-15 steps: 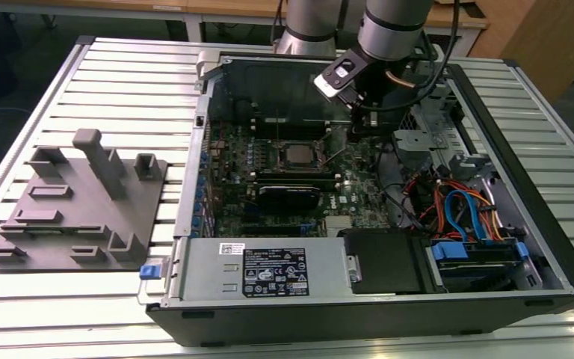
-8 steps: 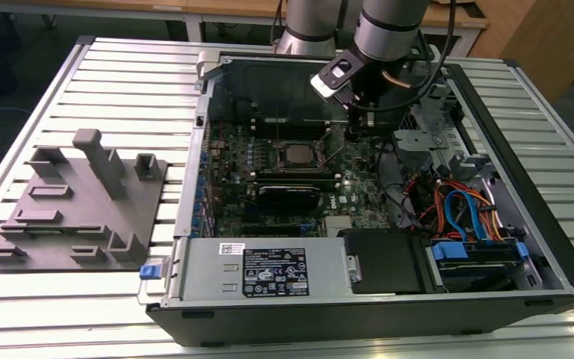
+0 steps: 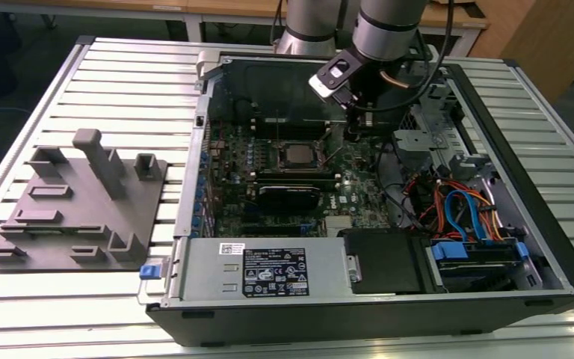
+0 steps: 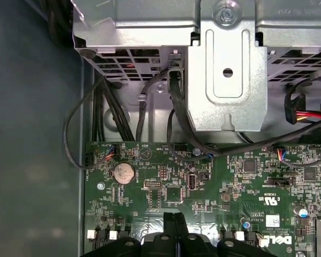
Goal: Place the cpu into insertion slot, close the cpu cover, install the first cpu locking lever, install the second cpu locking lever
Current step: 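Close the cpu cover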
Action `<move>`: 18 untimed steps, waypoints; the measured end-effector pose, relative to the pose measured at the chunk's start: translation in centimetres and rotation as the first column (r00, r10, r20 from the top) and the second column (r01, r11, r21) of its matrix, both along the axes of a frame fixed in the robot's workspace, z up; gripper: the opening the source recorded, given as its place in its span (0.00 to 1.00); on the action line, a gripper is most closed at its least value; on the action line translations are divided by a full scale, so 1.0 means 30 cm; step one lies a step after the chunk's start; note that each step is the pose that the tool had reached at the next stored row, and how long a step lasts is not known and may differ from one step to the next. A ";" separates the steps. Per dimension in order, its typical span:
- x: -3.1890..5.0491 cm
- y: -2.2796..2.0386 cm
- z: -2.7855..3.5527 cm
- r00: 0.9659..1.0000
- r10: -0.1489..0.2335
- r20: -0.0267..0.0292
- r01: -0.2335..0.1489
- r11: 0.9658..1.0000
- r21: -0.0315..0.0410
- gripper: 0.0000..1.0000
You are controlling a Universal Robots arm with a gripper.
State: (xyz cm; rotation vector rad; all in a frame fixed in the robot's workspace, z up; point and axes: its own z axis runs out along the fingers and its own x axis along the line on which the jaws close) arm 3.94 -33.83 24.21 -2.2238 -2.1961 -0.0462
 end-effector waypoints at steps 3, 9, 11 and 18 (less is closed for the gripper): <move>-0.011 0.000 -0.003 1.000 0.000 0.000 0.000 1.000 0.000 0.11; -0.016 0.000 -0.006 1.000 0.000 0.000 0.000 1.000 0.000 0.11; -0.020 0.000 -0.006 1.000 0.000 0.000 0.000 1.000 0.000 0.11; -0.023 -0.003 -0.004 1.000 0.000 -0.001 0.000 1.000 0.000 0.11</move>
